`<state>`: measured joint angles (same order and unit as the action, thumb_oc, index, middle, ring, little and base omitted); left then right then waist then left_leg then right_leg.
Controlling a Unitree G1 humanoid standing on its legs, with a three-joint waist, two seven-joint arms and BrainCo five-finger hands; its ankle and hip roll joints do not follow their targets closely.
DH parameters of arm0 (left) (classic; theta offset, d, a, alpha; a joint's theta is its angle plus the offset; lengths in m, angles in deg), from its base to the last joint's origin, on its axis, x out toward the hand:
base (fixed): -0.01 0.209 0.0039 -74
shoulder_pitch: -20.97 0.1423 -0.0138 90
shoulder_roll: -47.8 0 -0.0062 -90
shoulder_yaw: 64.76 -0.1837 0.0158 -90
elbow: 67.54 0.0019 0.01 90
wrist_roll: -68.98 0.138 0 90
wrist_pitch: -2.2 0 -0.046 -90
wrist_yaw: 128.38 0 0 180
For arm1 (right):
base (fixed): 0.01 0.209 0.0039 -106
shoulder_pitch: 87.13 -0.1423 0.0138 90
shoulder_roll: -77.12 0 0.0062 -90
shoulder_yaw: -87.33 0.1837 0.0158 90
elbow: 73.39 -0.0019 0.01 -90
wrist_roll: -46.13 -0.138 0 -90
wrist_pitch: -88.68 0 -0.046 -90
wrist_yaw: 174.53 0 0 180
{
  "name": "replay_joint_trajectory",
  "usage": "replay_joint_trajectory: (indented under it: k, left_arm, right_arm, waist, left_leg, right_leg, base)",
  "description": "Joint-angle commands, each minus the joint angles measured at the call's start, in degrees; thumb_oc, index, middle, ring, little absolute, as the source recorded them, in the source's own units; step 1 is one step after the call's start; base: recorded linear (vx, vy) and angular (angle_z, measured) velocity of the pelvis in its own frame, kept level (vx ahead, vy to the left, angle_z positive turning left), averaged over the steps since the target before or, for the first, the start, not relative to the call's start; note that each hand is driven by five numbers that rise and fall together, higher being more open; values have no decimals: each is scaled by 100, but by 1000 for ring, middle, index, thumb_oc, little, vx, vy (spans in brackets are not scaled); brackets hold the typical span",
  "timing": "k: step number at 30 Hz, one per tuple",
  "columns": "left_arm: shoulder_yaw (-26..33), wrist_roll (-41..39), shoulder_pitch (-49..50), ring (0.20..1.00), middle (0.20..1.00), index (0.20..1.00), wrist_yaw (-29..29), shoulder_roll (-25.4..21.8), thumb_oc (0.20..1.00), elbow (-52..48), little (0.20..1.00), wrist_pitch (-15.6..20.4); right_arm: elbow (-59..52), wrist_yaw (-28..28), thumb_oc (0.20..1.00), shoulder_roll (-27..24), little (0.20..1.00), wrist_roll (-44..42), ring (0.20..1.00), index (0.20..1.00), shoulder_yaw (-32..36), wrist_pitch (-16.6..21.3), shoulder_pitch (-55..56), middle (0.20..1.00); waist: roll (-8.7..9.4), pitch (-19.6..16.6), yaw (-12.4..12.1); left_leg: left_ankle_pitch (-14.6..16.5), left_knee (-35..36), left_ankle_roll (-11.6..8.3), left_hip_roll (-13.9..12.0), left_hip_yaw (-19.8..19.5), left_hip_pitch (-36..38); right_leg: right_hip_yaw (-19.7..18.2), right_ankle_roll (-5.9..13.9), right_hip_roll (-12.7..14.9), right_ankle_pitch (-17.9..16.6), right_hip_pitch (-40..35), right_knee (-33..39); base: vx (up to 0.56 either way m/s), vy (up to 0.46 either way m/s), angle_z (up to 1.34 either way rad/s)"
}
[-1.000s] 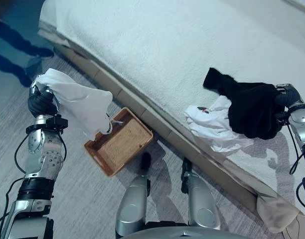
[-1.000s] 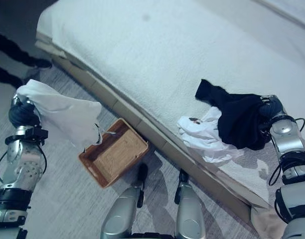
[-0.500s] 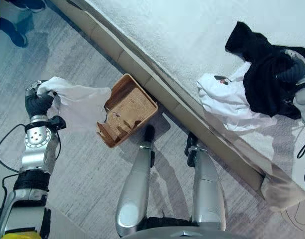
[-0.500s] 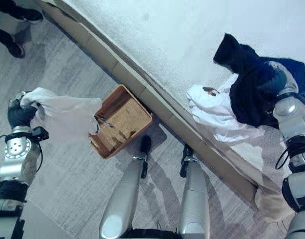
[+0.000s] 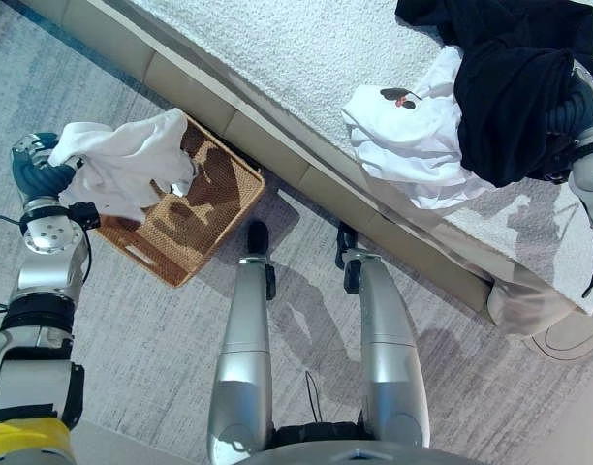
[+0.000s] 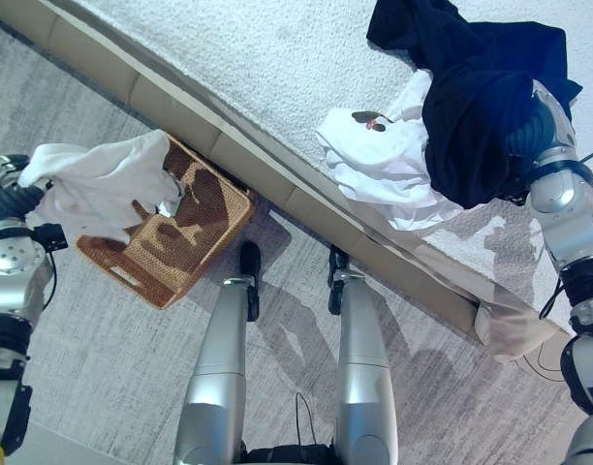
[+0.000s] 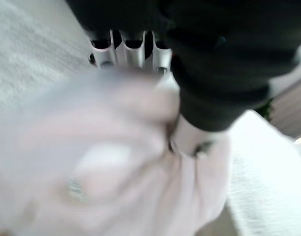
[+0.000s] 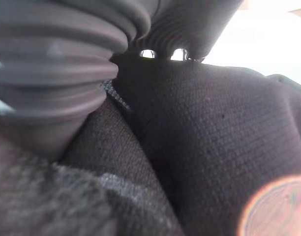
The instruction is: Pick up clothes into the bucket
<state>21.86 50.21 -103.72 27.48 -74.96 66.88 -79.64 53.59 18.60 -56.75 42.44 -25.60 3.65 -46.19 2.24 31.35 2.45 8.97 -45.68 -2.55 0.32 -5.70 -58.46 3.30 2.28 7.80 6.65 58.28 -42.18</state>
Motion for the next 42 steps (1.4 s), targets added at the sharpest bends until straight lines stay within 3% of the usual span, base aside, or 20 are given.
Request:
replay_joint_trajectory:
  k: [1,9,20,21,22,23,24,25,26,27,29,30,35,36,42]
  left_arm:
    - [183,444,30,1000,1000,1000,-432,-493,1000,170,1000,-176]
    - [353,621,364,1000,1000,1000,-437,-471,1000,-97,1000,-273]
    - [817,1225,1427,1000,1000,1000,-515,-50,1000,-830,1000,-486]
    - [980,1142,1689,1000,1000,1000,-538,273,1000,-1110,1000,-373]
    - [1108,420,1929,1000,1000,1000,-400,806,1000,-1524,1000,104]
    - [1122,-27,2057,1000,1000,1000,-270,1084,1000,-1623,1000,358]
    - [1021,-572,2097,1000,1000,1000,-1,1414,1000,-1596,1000,532]
    - [902,-691,2218,1000,1000,1000,140,1646,1000,-1558,1000,561]
    - [886,-692,2249,1000,1000,1000,143,1652,1000,-1550,1000,559]
    - [668,-765,2386,1000,1000,1000,353,1938,1000,-1496,1000,567]
    - [529,-775,2437,1000,1000,1000,450,2089,1000,-1411,1000,551]
    - [170,-675,2572,1000,1000,1000,653,2359,1000,-1290,1000,488]
    - [-270,-184,2834,1000,1000,1000,938,2564,1000,-902,1000,384]
    - [-408,-170,2943,1000,1000,1000,983,2760,1000,-729,1000,347]
    - [-795,71,3148,1000,1000,1000,1204,2917,1000,-423,1000,282]
  right_arm:
    - [-163,196,1000,-200,1000,-190,1000,1000,177,136,134,1000]
    - [-339,231,1000,-169,1000,-336,1000,1000,376,200,292,1000]
    - [-651,259,1000,-12,1000,-240,1000,1000,982,193,881,1000]
    - [-742,315,1000,107,1000,-244,1000,1000,1175,182,1020,1000]
    - [-843,406,1000,236,1000,-247,1000,1000,1388,183,1150,1000]
    - [-902,469,1000,278,1000,-234,1000,1000,1508,191,1204,1000]
    - [-976,560,1000,339,1000,-182,1000,1000,1635,216,1222,1000]
    - [-1112,620,1000,392,1000,-86,1000,1000,1731,225,1284,1000]
    - [-1123,618,1000,396,1000,-80,1000,1000,1727,216,1328,1000]
    - [-1178,735,1000,513,1000,45,1000,1000,1880,277,1374,1000]
    - [-1206,789,1000,573,1000,130,1000,1000,1945,277,1413,1000]
    - [-1204,897,1000,708,1000,268,1000,1000,1990,300,1428,1000]
    - [-1111,976,1000,834,1000,462,1000,1000,2026,294,1507,1000]
    - [-903,1010,1000,887,1000,495,1000,1000,1967,234,1459,1000]
    - [-53,993,1000,740,1000,654,1000,1000,1606,54,995,1000]
  waist:
    - [259,-156,-54]
    - [294,-156,-39]
    - [205,-156,-99]
    - [184,-156,-127]
    - [141,-156,-163]
    - [118,-156,-182]
    - [93,-156,-186]
    - [67,-156,-193]
    - [58,-156,-204]
    - [17,-156,-208]
    - [-7,-156,-216]
    - [-47,-156,-232]
    - [-156,-156,-275]
    - [-216,-156,-330]
    - [-434,-156,-410]
  left_leg:
    - [434,-90,191,58,108,303]
    - [447,-8,200,54,140,307]
    - [396,213,192,81,142,507]
    - [355,351,184,101,138,598]
    - [283,536,175,133,151,741]
    - [242,650,171,149,145,850]
    - [-6,830,179,178,179,841]
    - [-52,967,174,186,181,974]
    - [117,945,158,178,148,1117]
    - [-132,1198,157,212,202,1212]
    - [-197,1320,148,227,198,1332]
    - [-297,1572,127,249,179,1590]
    - [-582,2210,77,260,143,2143]
    - [-741,2513,40,258,114,2374]
    - [-1116,3272,-67,235,-14,2909]
  right_leg:
    - [-102,355,175,314,-457,40]
    - [-88,347,155,286,-449,169]
    - [-43,336,193,279,-600,304]
    - [-30,337,196,264,-669,397]
    - [-20,338,205,231,-781,512]
    - [-13,341,209,223,-852,568]
    - [30,306,248,19,-853,732]
    - [31,307,252,0,-959,817]
    - [2,342,230,163,-1079,760]
    - [38,309,262,-21,-1156,928]
    - [44,308,287,-50,-1268,1001]
    - [67,319,297,-75,-1505,1114]
    - [136,322,332,-128,-1952,1372]
    - [204,315,345,-135,-2153,1485]
    - [387,301,376,-85,-2517,1614]
  base:
    - [-1,29,-11]
    - [-3,5,-4]
    - [0,-3,0]
    - [-4,-49,2]
    - [-1,-59,5]
    - [-88,-33,6]
    - [-83,-25,6]
    - [0,0,0]
    - [-3,-36,1]
    - [-9,-31,1]
    - [-53,-36,3]
    - [-17,-57,7]
    - [-7,-71,8]
    - [-6,-63,7]
    - [-8,-76,18]
